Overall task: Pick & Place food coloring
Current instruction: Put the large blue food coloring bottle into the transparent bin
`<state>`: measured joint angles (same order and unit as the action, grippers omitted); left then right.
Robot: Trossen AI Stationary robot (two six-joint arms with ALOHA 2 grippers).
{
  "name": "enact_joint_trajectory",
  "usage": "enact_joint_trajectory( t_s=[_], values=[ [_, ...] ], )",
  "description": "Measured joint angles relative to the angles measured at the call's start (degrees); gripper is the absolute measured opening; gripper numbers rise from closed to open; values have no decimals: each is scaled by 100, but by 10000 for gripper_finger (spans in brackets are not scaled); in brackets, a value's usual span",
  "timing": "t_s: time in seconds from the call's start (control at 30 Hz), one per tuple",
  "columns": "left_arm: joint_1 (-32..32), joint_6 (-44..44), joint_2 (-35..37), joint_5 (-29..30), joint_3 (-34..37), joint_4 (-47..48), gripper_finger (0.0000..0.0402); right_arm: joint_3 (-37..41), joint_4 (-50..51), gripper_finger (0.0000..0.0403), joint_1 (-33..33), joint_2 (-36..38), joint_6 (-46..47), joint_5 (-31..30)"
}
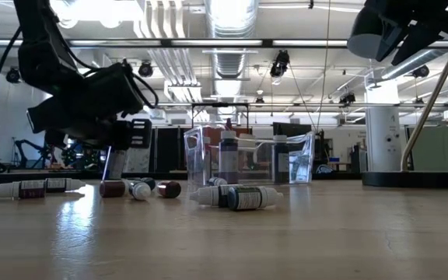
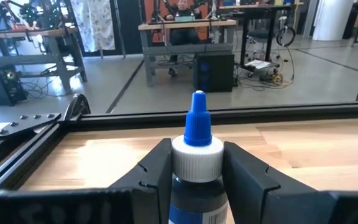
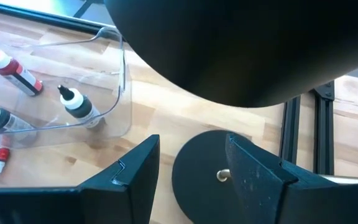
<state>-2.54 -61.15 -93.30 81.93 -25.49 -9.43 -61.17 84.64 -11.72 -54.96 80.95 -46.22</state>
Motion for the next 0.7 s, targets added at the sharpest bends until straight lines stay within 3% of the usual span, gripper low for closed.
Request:
enact_joint_trajectory(
  t_s=[0.3,0.7],
  values=[
    [17,-78,94,-88,39,5,96,0,1,176,1,0,-42,22],
    [92,-192,110,-218,39,44,130,0,9,176,2,0,-61,20]
  ],
)
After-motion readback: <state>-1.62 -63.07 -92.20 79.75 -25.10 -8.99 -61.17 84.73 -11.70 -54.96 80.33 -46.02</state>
